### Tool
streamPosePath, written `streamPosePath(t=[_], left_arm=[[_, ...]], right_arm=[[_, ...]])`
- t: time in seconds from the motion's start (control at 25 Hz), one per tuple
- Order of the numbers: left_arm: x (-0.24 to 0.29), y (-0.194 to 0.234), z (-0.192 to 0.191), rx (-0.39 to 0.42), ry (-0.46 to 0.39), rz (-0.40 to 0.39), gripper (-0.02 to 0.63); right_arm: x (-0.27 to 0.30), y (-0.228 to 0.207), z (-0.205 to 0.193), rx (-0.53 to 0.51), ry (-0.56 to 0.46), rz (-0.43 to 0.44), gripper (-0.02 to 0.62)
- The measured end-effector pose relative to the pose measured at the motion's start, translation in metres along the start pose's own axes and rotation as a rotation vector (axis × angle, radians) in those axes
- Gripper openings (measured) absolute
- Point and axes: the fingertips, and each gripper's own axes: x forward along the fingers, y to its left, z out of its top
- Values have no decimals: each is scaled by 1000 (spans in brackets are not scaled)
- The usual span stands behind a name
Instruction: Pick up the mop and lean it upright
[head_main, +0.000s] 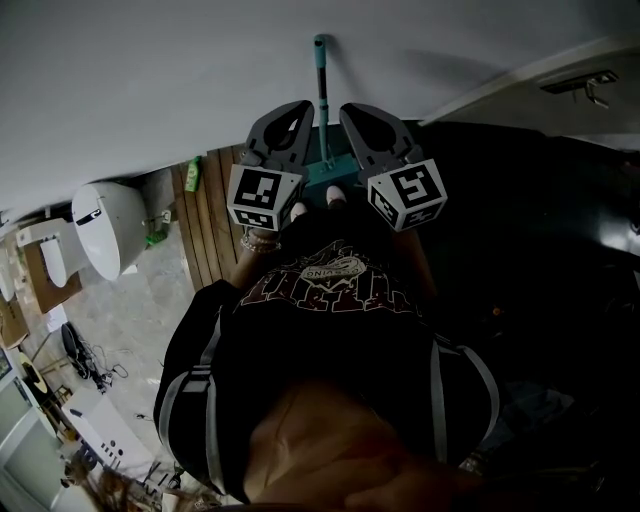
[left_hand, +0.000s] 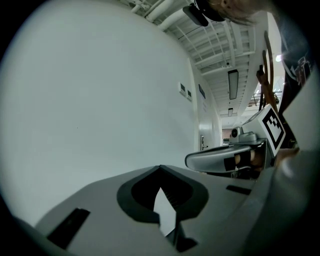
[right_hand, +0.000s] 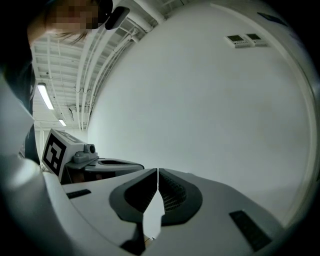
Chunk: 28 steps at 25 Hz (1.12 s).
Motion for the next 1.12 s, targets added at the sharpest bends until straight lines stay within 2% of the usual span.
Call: streamPosePath(t=[1.12], left_arm=[[-5,-3,-3,-8,9,22,40]], right_arm=[[4,1,-8,7,31,39,18]])
